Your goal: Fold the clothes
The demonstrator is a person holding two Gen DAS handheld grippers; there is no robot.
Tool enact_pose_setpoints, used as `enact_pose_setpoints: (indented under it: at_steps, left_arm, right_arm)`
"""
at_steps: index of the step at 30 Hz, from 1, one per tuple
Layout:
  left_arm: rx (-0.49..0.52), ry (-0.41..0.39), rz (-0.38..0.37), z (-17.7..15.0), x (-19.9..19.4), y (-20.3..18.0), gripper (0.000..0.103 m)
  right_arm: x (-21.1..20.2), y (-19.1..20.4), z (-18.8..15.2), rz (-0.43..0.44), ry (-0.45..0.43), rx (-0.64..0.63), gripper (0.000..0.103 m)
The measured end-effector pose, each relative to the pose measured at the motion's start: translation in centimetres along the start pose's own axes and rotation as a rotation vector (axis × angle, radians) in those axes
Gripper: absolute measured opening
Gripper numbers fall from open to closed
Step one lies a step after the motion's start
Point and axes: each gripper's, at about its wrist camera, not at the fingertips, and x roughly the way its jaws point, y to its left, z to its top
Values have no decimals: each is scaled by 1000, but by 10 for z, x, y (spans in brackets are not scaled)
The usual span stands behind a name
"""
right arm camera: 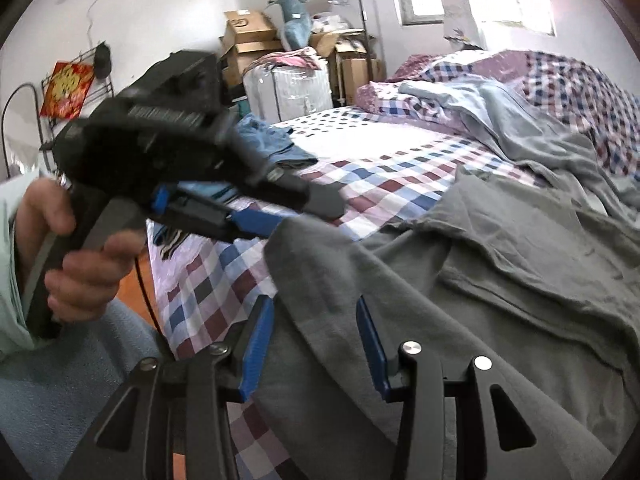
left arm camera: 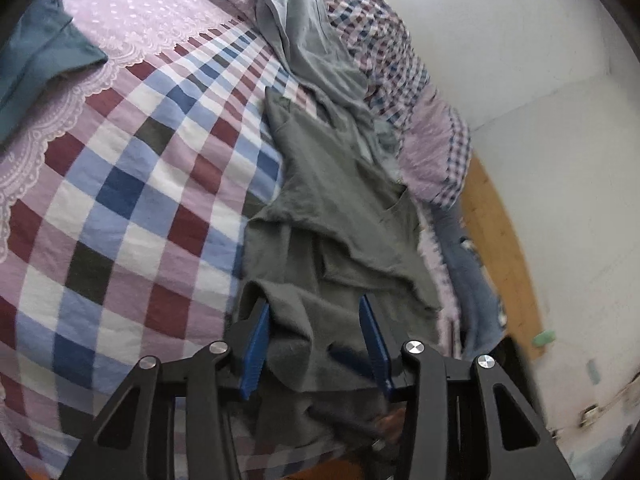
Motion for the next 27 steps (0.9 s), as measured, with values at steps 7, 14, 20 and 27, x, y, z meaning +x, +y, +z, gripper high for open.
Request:
enact_pose_setpoints:
  at_steps: [7, 14, 20, 27]
  left_arm:
    - [30, 40, 43, -7, 2, 3, 29]
    - [52, 53, -4, -12, 4, -4, 11]
    - [-37, -27, -143, -4, -5, 2, 8]
    - [-169, -139, -218, 9, -17, 24, 8]
  right_arm:
    - [-5, -15, 0, 16, 33, 21, 61]
    - [-18, -38, 0, -9, 28, 105, 63]
    - [-47, -52, -3, -48, 11, 157, 63]
    - [-158, -128, -30, -224, -124, 450, 63]
